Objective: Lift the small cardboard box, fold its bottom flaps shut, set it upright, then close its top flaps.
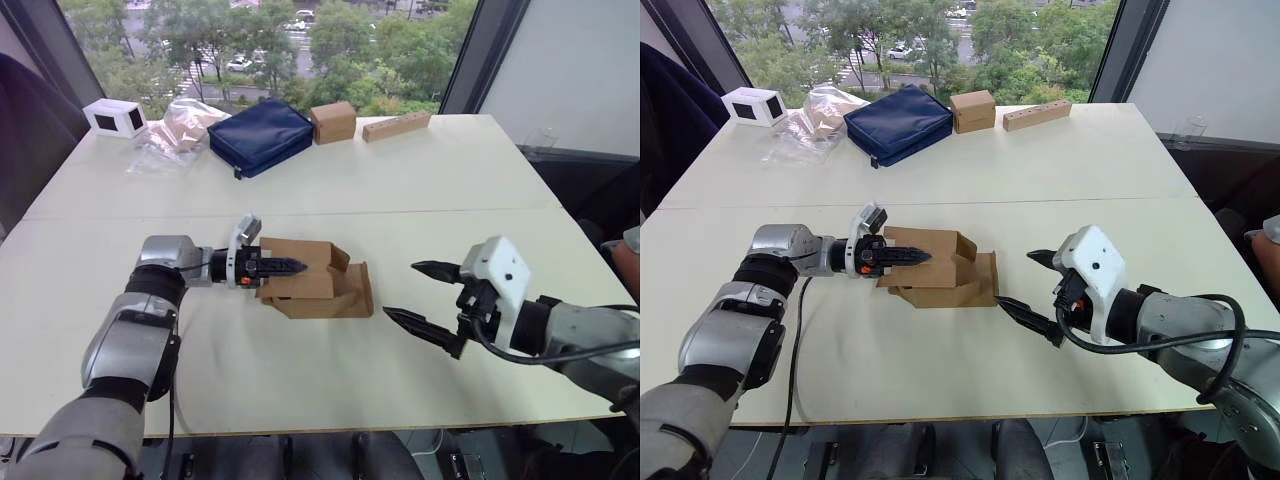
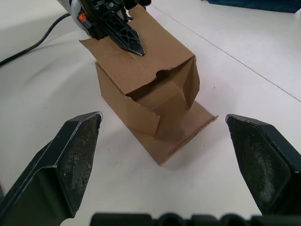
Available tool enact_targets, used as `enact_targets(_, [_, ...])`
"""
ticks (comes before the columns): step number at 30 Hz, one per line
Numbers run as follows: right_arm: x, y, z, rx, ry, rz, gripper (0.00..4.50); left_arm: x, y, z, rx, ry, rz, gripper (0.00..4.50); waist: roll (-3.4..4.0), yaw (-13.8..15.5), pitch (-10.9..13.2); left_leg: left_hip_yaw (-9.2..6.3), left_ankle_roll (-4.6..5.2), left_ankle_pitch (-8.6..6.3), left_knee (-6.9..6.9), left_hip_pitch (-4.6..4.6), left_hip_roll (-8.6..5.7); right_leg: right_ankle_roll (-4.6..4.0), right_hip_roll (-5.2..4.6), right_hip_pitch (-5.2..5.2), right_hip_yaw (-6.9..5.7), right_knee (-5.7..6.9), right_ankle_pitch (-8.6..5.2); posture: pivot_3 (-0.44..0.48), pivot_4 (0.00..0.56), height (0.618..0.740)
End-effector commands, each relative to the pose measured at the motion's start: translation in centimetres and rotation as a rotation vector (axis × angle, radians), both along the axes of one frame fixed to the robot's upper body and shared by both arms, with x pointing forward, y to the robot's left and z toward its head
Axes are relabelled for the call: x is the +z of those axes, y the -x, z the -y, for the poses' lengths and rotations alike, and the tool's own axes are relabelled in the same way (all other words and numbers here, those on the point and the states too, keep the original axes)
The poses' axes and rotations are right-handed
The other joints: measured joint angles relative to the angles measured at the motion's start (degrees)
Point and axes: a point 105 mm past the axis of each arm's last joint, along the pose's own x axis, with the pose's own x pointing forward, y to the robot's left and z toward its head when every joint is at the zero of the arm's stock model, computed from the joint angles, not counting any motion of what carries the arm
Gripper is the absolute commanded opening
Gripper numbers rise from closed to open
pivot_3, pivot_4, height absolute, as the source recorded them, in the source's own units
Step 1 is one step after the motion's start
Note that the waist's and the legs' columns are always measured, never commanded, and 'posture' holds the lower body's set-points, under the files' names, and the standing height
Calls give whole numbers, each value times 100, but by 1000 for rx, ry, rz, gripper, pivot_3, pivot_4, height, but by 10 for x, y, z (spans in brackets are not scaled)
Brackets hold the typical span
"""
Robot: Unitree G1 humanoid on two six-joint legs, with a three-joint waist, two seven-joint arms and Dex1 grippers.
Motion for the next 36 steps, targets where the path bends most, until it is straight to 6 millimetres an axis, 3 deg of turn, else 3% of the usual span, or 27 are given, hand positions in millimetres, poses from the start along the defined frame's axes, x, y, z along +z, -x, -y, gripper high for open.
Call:
enact_targets(1, [33, -13, 7, -68, -246, 118, 4500, 50, -8, -2, 2, 83, 245, 45, -6, -5, 2, -2, 0, 0, 1, 0, 2, 0, 0, 0, 0, 1, 0, 0, 150, 740])
enact_targets(3, [49, -24, 15, -137, -369, 176, 4500, 72, -9, -2, 5, 105, 390, 45, -4, -5, 1, 2, -1, 0, 3, -1, 2, 0, -4, -4, 3, 7, 0, 0, 150, 740])
enact_targets(6, [74, -45, 30, -250, -531, 284, 3692, 118, -3, 3, -5, 126, 651, 0, -4, -9, 2, 2, -2, 1, 3, -6, 6, 0, -9, -11, 3, 6, 0, 0, 150, 740])
enact_targets(11, [103, -64, 24, -246, -640, 376, 1836, 143, 5, 10, -36, 89, 852, 0, 4, -7, -3, 6, -11, 6, 0, -9, 2, 0, -6, -18, 4, 10, 0, 0, 150, 740])
enact_targets(15, [117, -73, 11, -196, -642, 405, 188, 158, 6, 10, -38, 99, 913, 0, 5, -15, -1, 6, -13, 8, 2, -9, 1, 0, -1, -19, 4, 15, 1, 0, 150, 740])
enact_targets(16, [120, -76, 5, -171, -618, 410, 43, 161, 5, 11, -42, 97, 927, 0, 5, -18, -1, 6, -13, 8, 2, -11, 1, 0, 1, -21, 4, 15, 1, 0, 150, 740])
enact_targets(25, [110, -102, -20, -115, -500, 406, 43, 168, 7, 14, -86, 102, 958, 0, 5, -27, -1, 6, -12, 8, 2, -14, 3, 0, 8, -24, 5, 15, 0, 0, 150, 740])
enact_targets(31, [99, -87, -49, 28, -479, 375, 43, 163, 7, 16, -99, 89, 955, 0, 6, -36, 0, 4, -12, 8, 2, -19, 4, 0, 10, -31, 5, 16, 0, 0, 150, 740])
enact_targets(36, [92, -83, -53, 46, -485, 356, 43, 162, 8, 15, -108, 91, 948, 0, 6, -34, 0, 3, -13, 9, 4, -26, 4, 0, 9, -35, 5, 17, 1, 0, 150, 740])
